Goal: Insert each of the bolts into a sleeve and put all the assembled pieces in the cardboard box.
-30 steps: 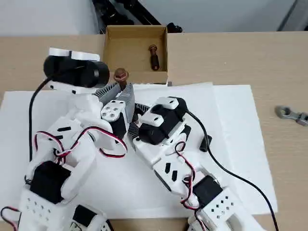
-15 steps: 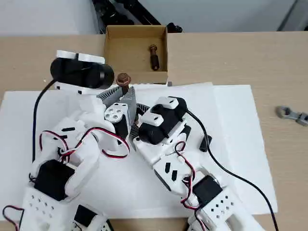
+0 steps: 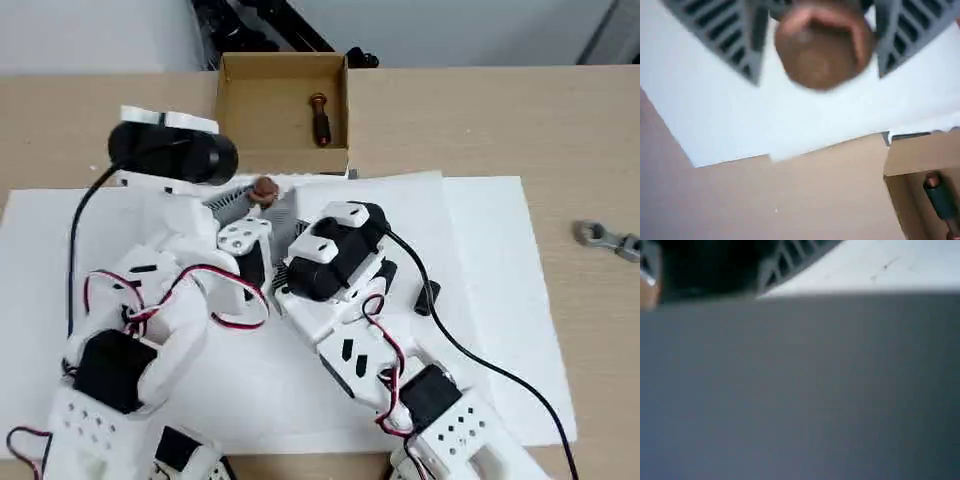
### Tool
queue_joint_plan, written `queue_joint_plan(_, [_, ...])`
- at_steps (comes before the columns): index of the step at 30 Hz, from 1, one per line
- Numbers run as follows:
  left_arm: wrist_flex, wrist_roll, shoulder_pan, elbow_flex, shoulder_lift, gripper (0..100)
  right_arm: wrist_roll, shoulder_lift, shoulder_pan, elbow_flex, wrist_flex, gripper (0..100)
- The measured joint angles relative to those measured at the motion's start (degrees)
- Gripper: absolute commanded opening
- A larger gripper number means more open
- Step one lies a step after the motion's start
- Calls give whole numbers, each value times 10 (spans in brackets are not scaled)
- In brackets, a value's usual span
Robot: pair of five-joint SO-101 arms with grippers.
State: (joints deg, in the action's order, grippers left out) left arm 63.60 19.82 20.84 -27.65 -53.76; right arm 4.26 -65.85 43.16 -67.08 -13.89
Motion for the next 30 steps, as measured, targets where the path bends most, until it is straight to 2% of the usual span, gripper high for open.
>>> queue_joint_plan(10, [21, 23, 0, 3, -3, 196, -18, 1, -1, -2, 0, 2])
queue_joint_plan(12, [36, 23, -8, 18, -3, 148, -20, 3, -3, -2, 0, 2])
queue_joint_plan(14, [45, 9, -25, 36, -3, 47, -22, 19, -15, 0, 0, 2])
queue_joint_plan(15, [46, 2, -40, 40, -4, 5, -22, 34, -26, 6, 0, 2])
queue_joint_plan(23, [69, -40, -231, 16, -4, 6, -24, 262, -119, 164, 0, 2])
queue_joint_plan(27, [82, -100, -310, -21, -3, 6, -24, 381, -137, 253, -13, 2])
queue_joint_plan(30, [101, -145, -348, -37, -3, 6, -24, 445, -140, 325, -68, 2])
